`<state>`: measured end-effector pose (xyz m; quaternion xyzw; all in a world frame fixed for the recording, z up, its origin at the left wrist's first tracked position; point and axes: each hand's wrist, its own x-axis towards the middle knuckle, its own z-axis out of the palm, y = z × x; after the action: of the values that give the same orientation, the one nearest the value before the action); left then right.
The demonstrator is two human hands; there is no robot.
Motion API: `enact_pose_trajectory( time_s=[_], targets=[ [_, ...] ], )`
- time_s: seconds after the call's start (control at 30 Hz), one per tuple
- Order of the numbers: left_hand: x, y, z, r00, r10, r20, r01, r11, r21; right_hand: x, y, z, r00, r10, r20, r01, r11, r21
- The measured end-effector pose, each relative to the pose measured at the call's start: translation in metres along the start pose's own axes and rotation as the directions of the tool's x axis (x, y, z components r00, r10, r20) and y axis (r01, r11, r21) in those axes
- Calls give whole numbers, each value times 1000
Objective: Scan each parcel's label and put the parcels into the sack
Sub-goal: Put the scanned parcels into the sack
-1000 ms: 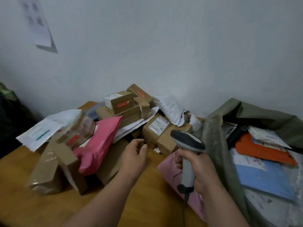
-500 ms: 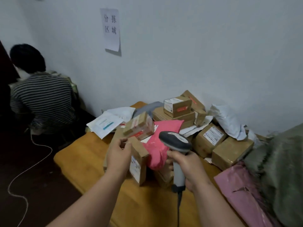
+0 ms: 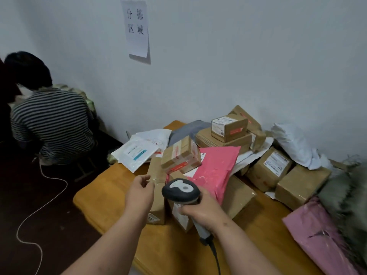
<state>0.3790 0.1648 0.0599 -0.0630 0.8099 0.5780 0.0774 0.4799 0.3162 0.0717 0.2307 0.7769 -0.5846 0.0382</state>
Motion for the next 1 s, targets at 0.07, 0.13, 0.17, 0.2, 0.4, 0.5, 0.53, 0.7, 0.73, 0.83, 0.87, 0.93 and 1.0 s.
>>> enact_pose_trajectory(
  time_s=[0.07, 0.13, 0.17, 0.2, 0.4, 0.5, 0.53, 0.7, 0.73, 0.83, 0.87, 0.93, 1.0],
  targets=[
    [9, 2, -3, 998, 2, 65, -2, 1000, 1, 1, 1, 5, 997, 15, -70, -14, 1000, 18],
    [17, 2, -7, 991, 10, 131, -14, 1000, 27, -4, -2, 6, 988, 12, -154, -4, 999, 52],
    [20, 2, -9, 985, 12, 172, -19, 999, 40, -7, -4, 5, 981, 13, -195, 0, 998, 68],
    [22, 1, -10, 976, 17, 217, -29, 998, 53, -11, -6, 3, 973, 18, -232, 2, 996, 84],
    [12, -1, -2, 838, 51, 543, -101, 993, 63, -56, -17, -24, 941, 11, -339, 58, 979, 194],
    [2, -3, 2, 725, 1, 689, -91, 991, 94, -80, -16, -34, 921, -13, -390, 154, 930, 334],
    [-1, -4, 4, 690, -29, 724, -59, 994, 97, -86, -14, -37, 911, -17, -412, 184, 911, 369],
    [-17, -5, 13, 573, -128, 809, -13, 986, 165, -109, -1, -47, 855, 14, -519, 277, 834, 478],
    [-21, -5, 15, 561, -127, 818, -13, 987, 162, -113, 1, -49, 839, 24, -544, 287, 829, 480],
    [-34, -1, 19, 552, -122, 825, 62, 992, 106, -125, 9, -56, 794, 47, -606, 299, 838, 456],
    [-38, 0, 22, 570, -117, 813, 107, 992, 68, -129, 13, -59, 781, 56, -623, 303, 837, 455],
    [-47, 3, 30, 631, -104, 769, 184, 983, -18, -138, 21, -63, 770, 79, -633, 308, 823, 477],
    [-57, 8, 39, 694, -81, 715, 205, 975, -88, -148, 28, -62, 796, 91, -598, 285, 815, 504]
  ],
)
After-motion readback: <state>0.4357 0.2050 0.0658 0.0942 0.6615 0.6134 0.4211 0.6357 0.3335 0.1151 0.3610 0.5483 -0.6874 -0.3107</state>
